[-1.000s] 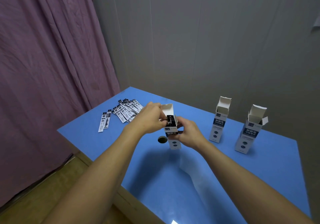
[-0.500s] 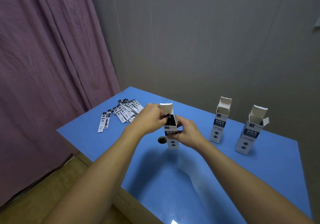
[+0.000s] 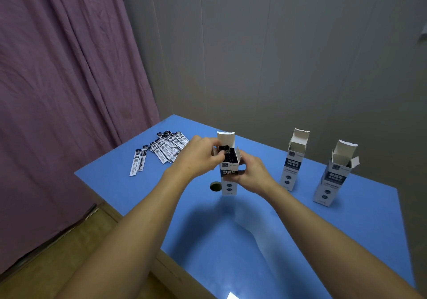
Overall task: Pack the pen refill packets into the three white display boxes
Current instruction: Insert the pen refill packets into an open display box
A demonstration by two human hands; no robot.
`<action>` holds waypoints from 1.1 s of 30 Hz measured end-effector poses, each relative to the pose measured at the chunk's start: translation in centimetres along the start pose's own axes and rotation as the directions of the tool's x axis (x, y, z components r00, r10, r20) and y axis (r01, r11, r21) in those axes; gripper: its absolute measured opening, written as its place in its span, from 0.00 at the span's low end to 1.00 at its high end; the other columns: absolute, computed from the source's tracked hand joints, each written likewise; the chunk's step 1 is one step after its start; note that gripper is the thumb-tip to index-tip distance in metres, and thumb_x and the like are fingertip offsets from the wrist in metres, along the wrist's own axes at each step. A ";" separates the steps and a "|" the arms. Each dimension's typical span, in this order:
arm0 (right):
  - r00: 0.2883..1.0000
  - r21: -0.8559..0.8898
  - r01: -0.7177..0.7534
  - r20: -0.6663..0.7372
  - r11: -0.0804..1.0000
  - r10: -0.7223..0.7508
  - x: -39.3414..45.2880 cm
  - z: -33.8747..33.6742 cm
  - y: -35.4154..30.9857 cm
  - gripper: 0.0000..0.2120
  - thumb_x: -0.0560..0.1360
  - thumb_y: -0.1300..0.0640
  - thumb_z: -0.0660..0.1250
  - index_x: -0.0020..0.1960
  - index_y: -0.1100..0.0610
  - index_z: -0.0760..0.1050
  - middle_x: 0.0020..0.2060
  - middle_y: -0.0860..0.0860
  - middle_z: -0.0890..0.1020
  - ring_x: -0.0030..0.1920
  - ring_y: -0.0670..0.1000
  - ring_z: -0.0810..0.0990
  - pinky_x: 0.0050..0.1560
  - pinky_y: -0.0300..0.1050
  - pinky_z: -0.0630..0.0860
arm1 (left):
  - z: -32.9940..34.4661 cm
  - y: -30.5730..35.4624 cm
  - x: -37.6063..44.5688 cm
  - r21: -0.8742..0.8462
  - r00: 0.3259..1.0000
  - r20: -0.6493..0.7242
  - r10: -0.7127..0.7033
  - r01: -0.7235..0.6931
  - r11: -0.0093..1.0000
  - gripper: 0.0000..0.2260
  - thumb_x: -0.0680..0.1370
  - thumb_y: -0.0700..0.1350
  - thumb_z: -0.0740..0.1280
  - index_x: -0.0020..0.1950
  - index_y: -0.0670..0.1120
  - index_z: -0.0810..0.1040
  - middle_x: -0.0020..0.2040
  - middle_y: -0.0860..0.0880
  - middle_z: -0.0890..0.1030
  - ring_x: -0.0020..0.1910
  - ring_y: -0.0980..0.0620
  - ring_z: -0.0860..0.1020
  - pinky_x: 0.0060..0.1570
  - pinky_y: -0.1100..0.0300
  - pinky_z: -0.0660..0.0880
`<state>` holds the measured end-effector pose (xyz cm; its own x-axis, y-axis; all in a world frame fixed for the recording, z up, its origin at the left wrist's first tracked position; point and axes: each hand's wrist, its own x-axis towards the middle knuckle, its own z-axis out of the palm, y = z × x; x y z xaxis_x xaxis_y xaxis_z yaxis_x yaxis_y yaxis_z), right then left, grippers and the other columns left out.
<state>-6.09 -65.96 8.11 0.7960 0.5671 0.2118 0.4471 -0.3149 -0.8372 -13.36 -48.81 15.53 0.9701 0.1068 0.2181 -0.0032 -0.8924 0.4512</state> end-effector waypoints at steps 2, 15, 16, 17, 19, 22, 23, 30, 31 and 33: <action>1.000 -0.020 0.003 0.009 1.000 -0.003 0.1 0.0 0.1 0.19 0.68 0.60 0.77 0.57 0.50 0.78 0.47 0.44 0.82 0.51 0.45 0.81 0.50 0.47 0.83 | -0.4 0.3 0.0 0.051 1.000 0.031 -0.003 0.002 0.999 0.08 0.78 0.50 0.64 0.49 0.54 0.83 0.28 0.54 0.82 0.29 0.60 0.80 0.36 0.52 0.81; 0.999 -0.051 0.021 0.034 0.998 -0.019 0.1 0.6 0.3 0.16 0.67 0.58 0.78 0.52 0.50 0.78 0.45 0.43 0.82 0.49 0.43 0.80 0.50 0.47 0.83 | -0.4 0.8 0.8 0.247 0.989 -0.023 -0.143 0.144 0.958 0.07 0.69 0.54 0.73 0.44 0.54 0.85 0.36 0.52 0.80 0.39 0.47 0.80 0.32 0.57 0.73; 1.000 -0.038 0.017 0.027 0.999 -0.016 0.2 0.4 0.1 0.17 0.67 0.59 0.78 0.53 0.50 0.78 0.45 0.43 0.82 0.50 0.43 0.80 0.50 0.46 0.83 | -0.6 0.7 0.7 0.162 0.990 -0.028 -0.136 0.139 0.977 0.07 0.69 0.54 0.73 0.46 0.55 0.85 0.35 0.53 0.81 0.38 0.49 0.81 0.33 0.56 0.76; 1.000 -0.030 0.014 0.024 0.999 -0.013 0.2 0.2 0.0 0.18 0.67 0.59 0.78 0.54 0.49 0.78 0.46 0.43 0.82 0.50 0.42 0.80 0.50 0.45 0.83 | -0.8 0.7 0.5 0.066 0.991 -0.033 -0.131 0.133 0.989 0.08 0.69 0.53 0.74 0.48 0.56 0.84 0.33 0.54 0.82 0.37 0.51 0.82 0.34 0.54 0.78; 1.000 -0.020 0.009 0.028 1.000 -0.009 0.4 -0.2 0.0 0.19 0.67 0.59 0.78 0.56 0.49 0.78 0.47 0.44 0.82 0.51 0.43 0.80 0.50 0.45 0.83 | -1.4 0.9 0.4 -0.067 0.992 -0.029 -0.121 0.118 0.991 0.12 0.70 0.51 0.75 0.52 0.56 0.81 0.31 0.54 0.83 0.35 0.56 0.82 0.35 0.54 0.81; 0.999 -0.010 -0.010 0.038 1.000 0.010 0.4 -0.4 0.4 0.20 0.67 0.58 0.78 0.56 0.47 0.78 0.48 0.45 0.82 0.52 0.43 0.80 0.50 0.46 0.83 | -2.0 0.9 0.3 -0.117 0.997 -0.003 -0.083 0.082 0.990 0.11 0.73 0.50 0.75 0.54 0.55 0.81 0.32 0.53 0.84 0.32 0.62 0.81 0.37 0.53 0.82; 0.999 -0.007 -0.015 0.039 1.000 0.015 0.4 -0.3 0.4 0.19 0.67 0.59 0.78 0.56 0.48 0.78 0.47 0.45 0.82 0.51 0.43 0.80 0.50 0.47 0.83 | -2.0 0.8 0.3 -0.124 0.997 -0.010 -0.076 0.074 0.990 0.08 0.75 0.51 0.74 0.53 0.55 0.80 0.31 0.53 0.84 0.31 0.64 0.80 0.37 0.54 0.82; 0.999 0.014 -0.024 0.035 1.000 0.024 0.3 0.0 0.5 0.19 0.66 0.60 0.78 0.54 0.49 0.78 0.46 0.45 0.82 0.50 0.43 0.80 0.49 0.45 0.83 | -1.1 0.3 0.7 -0.073 0.997 0.034 -0.065 0.068 0.995 0.04 0.76 0.49 0.72 0.47 0.52 0.86 0.31 0.52 0.83 0.30 0.57 0.82 0.35 0.53 0.82; 0.999 0.012 -0.019 0.037 1.000 0.018 0.4 0.0 0.4 0.19 0.66 0.61 0.78 0.54 0.50 0.79 0.45 0.45 0.82 0.50 0.43 0.80 0.49 0.45 0.83 | -0.9 0.2 0.7 -0.070 0.996 0.052 -0.070 0.074 0.995 0.04 0.76 0.49 0.72 0.46 0.51 0.86 0.31 0.52 0.82 0.31 0.56 0.82 0.35 0.53 0.82; 0.999 0.011 -0.011 0.045 1.000 0.011 0.3 0.0 0.5 0.19 0.66 0.61 0.78 0.54 0.50 0.79 0.45 0.44 0.82 0.50 0.44 0.80 0.50 0.45 0.83 | -0.9 0.1 0.8 -0.029 0.994 0.076 -0.074 0.077 0.997 0.05 0.75 0.51 0.72 0.47 0.52 0.87 0.31 0.55 0.80 0.34 0.56 0.80 0.35 0.57 0.79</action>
<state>-5.58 -65.96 7.79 0.7814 0.5975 0.1800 0.4337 -0.3125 -0.8452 -12.79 -48.43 16.50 0.9832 0.1392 0.1178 0.0640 -0.8684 0.4918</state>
